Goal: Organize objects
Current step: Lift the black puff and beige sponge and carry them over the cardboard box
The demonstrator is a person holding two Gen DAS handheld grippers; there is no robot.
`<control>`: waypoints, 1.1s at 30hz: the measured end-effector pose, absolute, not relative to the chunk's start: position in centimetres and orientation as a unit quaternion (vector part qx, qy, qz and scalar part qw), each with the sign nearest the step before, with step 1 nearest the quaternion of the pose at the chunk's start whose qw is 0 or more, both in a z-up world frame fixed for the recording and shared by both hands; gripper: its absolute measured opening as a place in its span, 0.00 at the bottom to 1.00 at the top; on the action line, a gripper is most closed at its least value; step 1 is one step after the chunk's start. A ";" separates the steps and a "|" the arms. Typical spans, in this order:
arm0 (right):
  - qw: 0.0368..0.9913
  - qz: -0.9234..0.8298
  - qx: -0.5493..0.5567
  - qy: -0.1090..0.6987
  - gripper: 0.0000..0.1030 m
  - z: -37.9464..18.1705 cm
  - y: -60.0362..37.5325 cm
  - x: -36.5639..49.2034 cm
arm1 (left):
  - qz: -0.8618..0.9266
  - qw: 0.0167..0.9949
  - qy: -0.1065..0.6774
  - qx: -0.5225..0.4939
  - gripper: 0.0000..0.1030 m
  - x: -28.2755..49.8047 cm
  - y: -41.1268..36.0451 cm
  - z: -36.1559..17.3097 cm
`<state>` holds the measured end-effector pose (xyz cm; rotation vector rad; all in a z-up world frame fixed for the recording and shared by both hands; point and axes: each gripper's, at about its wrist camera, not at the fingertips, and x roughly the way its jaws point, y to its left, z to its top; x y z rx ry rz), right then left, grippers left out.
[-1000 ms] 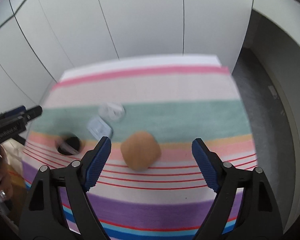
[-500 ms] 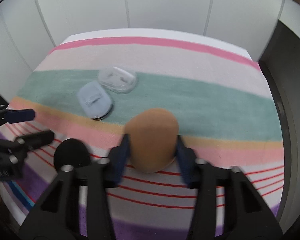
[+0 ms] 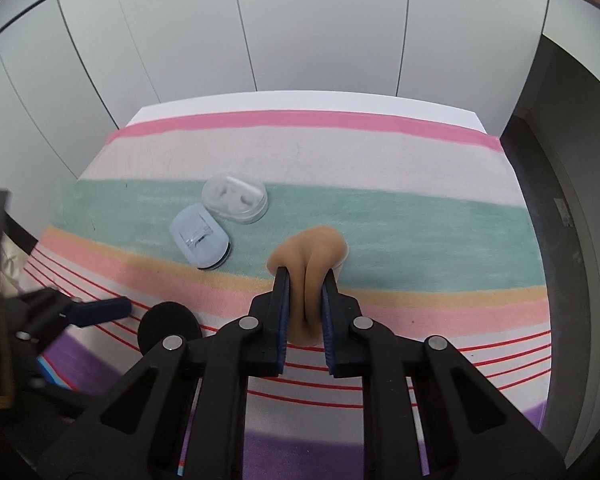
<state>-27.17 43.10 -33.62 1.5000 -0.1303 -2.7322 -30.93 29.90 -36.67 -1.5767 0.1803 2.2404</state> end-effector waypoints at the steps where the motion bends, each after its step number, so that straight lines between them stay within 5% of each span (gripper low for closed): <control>1: 0.011 -0.876 0.480 -0.045 0.14 -33.5 43.3 -27.2 | 0.804 0.192 0.067 -0.558 0.44 -31.0 30.0 -36.5; 11: -0.005 -0.874 0.481 -0.070 0.14 -32.4 44.9 -26.8 | 0.820 0.184 0.133 -0.525 0.33 -30.9 31.8 -33.7; 19: -0.023 -0.876 0.477 -0.073 0.14 -30.0 45.7 -26.4 | 0.837 0.146 0.100 -0.518 0.32 -32.5 30.3 -29.1; 33: -0.073 -0.888 0.452 -0.046 0.14 -17.7 45.4 -25.0 | 0.890 0.042 0.051 -0.451 0.32 -32.1 24.6 -15.0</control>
